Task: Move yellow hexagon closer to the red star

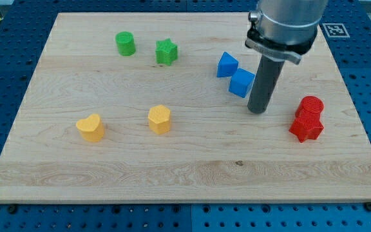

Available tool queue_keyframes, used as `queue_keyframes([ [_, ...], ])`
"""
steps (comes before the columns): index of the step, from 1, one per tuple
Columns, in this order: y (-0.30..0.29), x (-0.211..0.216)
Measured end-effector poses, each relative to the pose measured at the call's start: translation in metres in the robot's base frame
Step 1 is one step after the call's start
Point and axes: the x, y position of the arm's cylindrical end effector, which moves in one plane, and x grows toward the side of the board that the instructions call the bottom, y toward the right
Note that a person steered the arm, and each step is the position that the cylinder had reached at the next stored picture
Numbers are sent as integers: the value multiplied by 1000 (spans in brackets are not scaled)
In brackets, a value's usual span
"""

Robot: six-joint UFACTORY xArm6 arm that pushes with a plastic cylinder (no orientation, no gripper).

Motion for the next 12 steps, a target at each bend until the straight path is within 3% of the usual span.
queue_keyframes([
  [2,-36,-60],
  [4,-38,-38],
  [5,-86,-35],
  [6,-159,-19],
  [7,-183,11],
  [8,-167,48],
  [9,-119,53],
  [10,-145,49],
  [12,-194,101],
])
